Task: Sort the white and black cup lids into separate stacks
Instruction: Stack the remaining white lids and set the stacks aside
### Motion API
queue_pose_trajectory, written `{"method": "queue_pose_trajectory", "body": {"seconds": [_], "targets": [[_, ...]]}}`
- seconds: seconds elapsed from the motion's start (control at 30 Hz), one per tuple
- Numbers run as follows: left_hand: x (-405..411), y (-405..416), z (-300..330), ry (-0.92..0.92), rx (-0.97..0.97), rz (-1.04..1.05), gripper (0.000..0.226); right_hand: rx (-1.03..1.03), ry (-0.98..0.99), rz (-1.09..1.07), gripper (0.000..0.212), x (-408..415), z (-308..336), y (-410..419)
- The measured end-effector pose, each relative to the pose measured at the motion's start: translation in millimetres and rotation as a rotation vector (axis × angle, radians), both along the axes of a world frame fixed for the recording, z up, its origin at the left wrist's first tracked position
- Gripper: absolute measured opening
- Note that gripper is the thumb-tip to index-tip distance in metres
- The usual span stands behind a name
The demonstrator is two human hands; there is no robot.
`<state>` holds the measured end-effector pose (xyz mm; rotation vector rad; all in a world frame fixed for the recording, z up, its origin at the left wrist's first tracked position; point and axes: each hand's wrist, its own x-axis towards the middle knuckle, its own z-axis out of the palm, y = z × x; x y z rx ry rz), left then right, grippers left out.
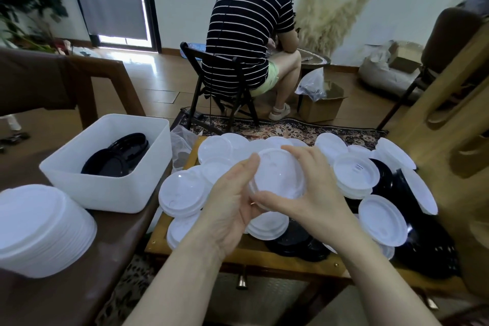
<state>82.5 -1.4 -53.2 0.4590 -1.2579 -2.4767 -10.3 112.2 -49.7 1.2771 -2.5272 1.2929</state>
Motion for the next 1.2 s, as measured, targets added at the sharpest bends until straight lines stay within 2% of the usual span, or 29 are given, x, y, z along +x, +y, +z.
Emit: {"method": "queue_pose_trajectory", "body": {"seconds": [0.07, 0.2, 0.27, 0.33, 0.37, 0.43, 0.5, 0.53, 0.6, 0.67, 0.8, 0.87, 1.03, 1.1, 1.2], "targets": [[0.5, 0.8, 0.3, -0.006, 0.016, -0.007, 0.040, -0.011, -0.077, -0.011, 0.095, -0.5, 0.6, 2.5], [-0.7, 2.8, -1.9, 0.019, 0.014, 0.067, 0.032, 0.004, -0.100, -0.013, 0.098, 0.7, 1.9, 4.6], [-1.6, 0.9, -2.5, 0.029, 0.029, 0.101, 0.030, -0.050, -0.229, 0.003, 0.079, -0.8, 2.9, 6.5], [-1.2, -1.2, -0.2, 0.040, 0.025, 0.093, 0.028, -0.192, -0.424, 0.071, 0.041, -4.0, 6.8, 8.5], [-1.4, -1.3, 1.5, 0.039, 0.019, 0.089, 0.028, -0.275, -0.523, 0.096, 0.030, -5.4, 9.5, 9.2], [-1.9, -3.5, 4.1, 0.047, 0.007, 0.082, 0.027, -0.397, -0.653, 0.103, 0.021, -8.7, 13.0, 8.1], [-1.7, -6.5, 8.6, 0.049, -0.023, 0.086, 0.030, -0.437, -0.664, 0.110, 0.017, -9.8, 14.6, 1.1], [-2.8, -7.9, 9.0, 0.037, -0.059, 0.110, 0.032, -0.430, -0.646, 0.122, 0.016, -9.9, 14.3, -3.9], [-5.0, -12.2, 9.5, -0.003, -0.108, 0.210, 0.020, -0.384, -0.602, 0.135, 0.019, -10.8, 10.8, -12.2], [-3.6, -21.6, 11.2, -0.034, -0.081, 0.347, 0.010, -0.328, -0.555, 0.099, 0.029, -14.6, 5.6, -14.9], [11.5, -59.2, 14.3, -0.033, 0.047, 0.608, 0.021, -0.240, -0.298, -0.088, 0.038, -34.1, -4.1, -3.8], [20.8, -68.9, 13.4, -0.015, 0.094, 0.616, 0.024, -0.154, -0.192, -0.134, 0.037, -43.6, -8.8, 1.2], [26.4, -67.3, 11.1, 0.036, 0.164, 0.425, 0.026, 0.077, 0.013, -0.144, 0.044, -54.3, -16.3, -0.2], [22.5, -67.4, 8.5, -0.003, 0.185, 0.441, 0.030, 0.205, 0.106, -0.122, 0.045, -57.1, -16.5, -1.4], [16.0, -67.0, 0.0, -0.103, 0.120, 0.480, 0.018, 0.435, 0.222, -0.044, 0.044, -64.2, -16.1, -3.4]]}}
